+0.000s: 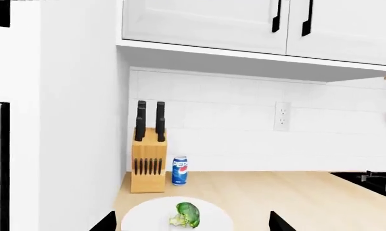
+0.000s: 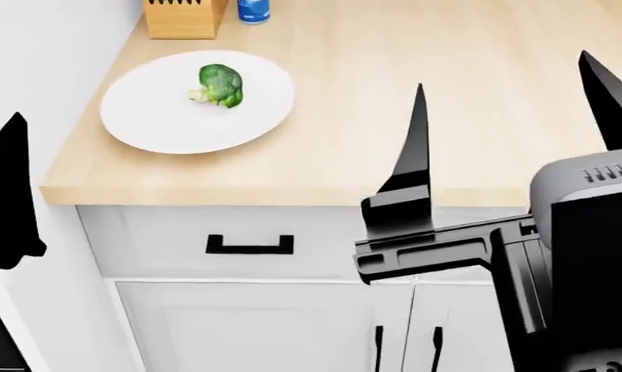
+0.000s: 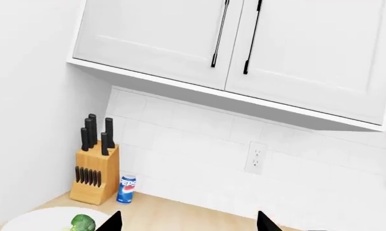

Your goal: Pick the broccoli from the counter and place it in the microwave.

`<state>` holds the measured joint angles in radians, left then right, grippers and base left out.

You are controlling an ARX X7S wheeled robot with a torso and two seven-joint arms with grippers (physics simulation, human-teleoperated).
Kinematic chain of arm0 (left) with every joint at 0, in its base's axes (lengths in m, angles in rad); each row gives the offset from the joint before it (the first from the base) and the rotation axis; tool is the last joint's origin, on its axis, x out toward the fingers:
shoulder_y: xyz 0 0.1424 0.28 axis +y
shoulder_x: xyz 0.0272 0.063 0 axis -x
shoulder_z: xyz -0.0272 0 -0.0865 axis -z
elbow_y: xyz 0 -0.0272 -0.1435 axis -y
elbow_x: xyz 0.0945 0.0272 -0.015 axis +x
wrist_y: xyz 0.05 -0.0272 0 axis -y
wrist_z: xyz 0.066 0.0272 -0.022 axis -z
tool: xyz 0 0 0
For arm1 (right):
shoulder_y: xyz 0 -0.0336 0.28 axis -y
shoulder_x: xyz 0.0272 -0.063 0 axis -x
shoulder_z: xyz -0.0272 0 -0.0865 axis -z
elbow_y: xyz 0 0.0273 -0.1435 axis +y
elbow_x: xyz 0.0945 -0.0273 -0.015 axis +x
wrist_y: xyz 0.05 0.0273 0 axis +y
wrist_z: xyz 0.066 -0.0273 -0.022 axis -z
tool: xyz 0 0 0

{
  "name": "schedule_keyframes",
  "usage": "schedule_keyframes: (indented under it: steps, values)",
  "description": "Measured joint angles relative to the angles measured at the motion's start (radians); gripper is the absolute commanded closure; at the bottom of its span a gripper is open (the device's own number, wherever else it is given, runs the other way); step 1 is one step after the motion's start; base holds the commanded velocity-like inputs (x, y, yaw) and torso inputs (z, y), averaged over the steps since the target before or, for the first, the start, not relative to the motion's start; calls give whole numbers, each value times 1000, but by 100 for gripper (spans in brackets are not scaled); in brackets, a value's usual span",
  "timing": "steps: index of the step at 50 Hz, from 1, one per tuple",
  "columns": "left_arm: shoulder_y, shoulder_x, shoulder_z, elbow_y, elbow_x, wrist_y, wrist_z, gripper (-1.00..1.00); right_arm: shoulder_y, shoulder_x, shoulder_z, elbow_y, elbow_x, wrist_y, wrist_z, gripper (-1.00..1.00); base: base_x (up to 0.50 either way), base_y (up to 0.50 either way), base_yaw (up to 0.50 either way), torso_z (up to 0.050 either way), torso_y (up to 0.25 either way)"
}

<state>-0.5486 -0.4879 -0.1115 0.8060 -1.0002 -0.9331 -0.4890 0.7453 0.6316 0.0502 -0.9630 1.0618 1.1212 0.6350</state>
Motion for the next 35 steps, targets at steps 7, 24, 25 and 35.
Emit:
schedule_keyframes:
  steps: [7, 24, 25, 35]
  values:
    - [-64, -8, 21, -21, -24, -27, -3, -100, 47, 9, -6, 15, 12, 8, 3, -100, 500, -10, 0, 0, 2]
    - [-155, -12, 35, -48, -115, -101, -73, -100, 68, 19, -18, 25, 53, 45, 63, -100, 221, -4, 0, 0, 1]
    - [-172, -8, 38, -59, -134, -114, -89, -100, 69, 18, -19, 27, 58, 51, 72, -100, 0, 0, 0, 0, 0]
    - [-406, 62, 140, -273, -234, -243, -178, -100, 76, -2, -33, 65, 105, 95, 138, -100, 0, 0, 0, 0, 0]
